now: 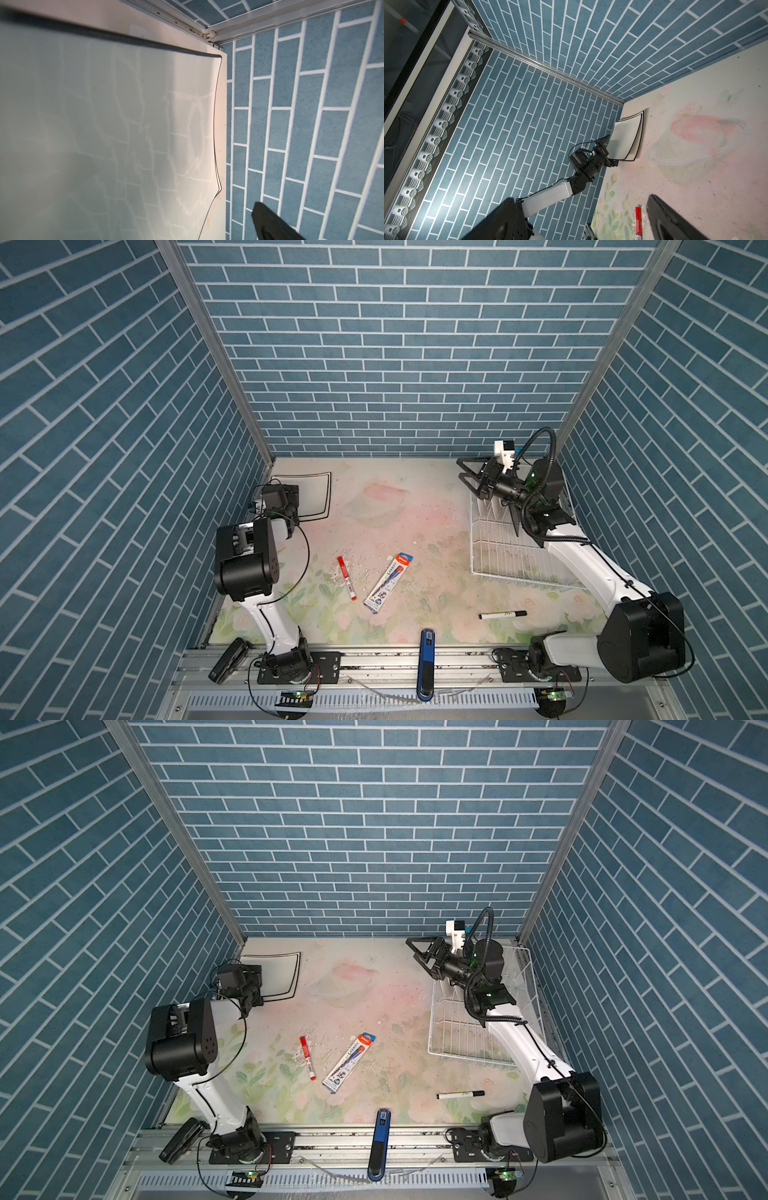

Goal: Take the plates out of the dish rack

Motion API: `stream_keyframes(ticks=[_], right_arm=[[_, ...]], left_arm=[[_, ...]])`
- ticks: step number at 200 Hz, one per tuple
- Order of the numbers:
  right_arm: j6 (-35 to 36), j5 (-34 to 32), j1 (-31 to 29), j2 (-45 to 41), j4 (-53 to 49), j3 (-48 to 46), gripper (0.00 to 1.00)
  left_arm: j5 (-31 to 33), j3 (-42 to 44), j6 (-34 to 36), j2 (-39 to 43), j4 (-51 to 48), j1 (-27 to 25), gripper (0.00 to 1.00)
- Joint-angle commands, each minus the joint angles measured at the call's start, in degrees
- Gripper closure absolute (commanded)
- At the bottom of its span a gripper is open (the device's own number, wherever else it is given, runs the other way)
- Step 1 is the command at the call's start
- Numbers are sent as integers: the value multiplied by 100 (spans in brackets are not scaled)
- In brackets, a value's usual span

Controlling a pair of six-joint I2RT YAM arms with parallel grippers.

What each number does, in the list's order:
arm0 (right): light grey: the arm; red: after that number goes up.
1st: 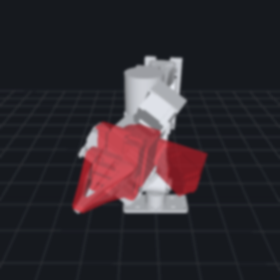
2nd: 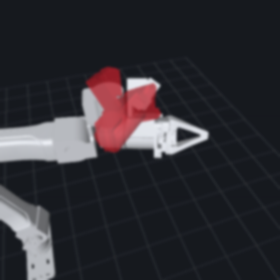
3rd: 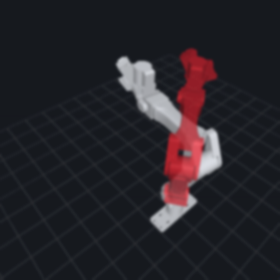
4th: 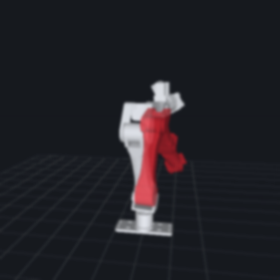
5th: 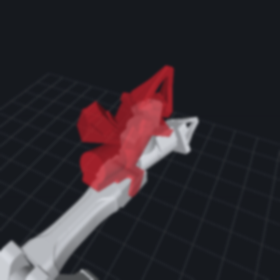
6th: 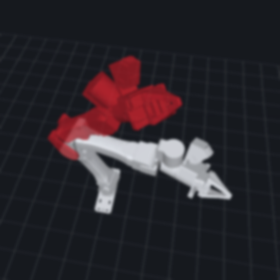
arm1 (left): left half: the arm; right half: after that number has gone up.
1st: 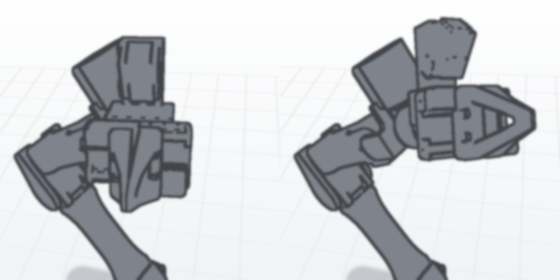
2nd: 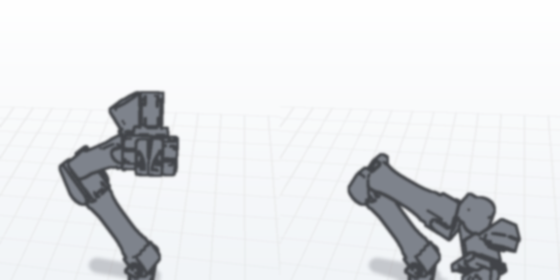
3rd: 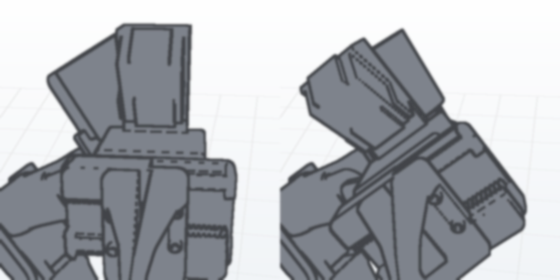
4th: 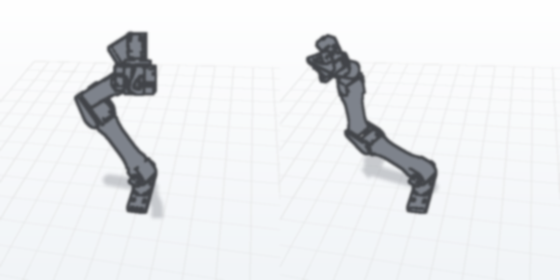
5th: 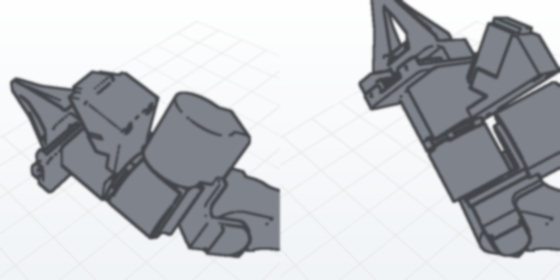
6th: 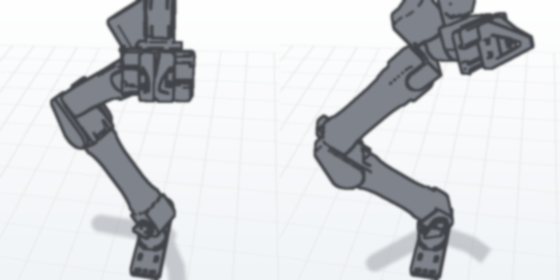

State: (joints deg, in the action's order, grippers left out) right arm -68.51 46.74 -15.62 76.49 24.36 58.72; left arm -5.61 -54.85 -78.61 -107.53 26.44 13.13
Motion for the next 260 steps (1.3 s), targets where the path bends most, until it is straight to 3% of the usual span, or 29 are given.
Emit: stream_keyframes(ticks=[1, 260], right_arm=[[249, -16, 30, -90, 67, 232, 1], [248, -82, 24, -327, -16, 191, 1]], left_arm=[[79, -97, 140, 121, -57, -57, 0], [257, -641, -36, 478, -2475, -100, 0]])
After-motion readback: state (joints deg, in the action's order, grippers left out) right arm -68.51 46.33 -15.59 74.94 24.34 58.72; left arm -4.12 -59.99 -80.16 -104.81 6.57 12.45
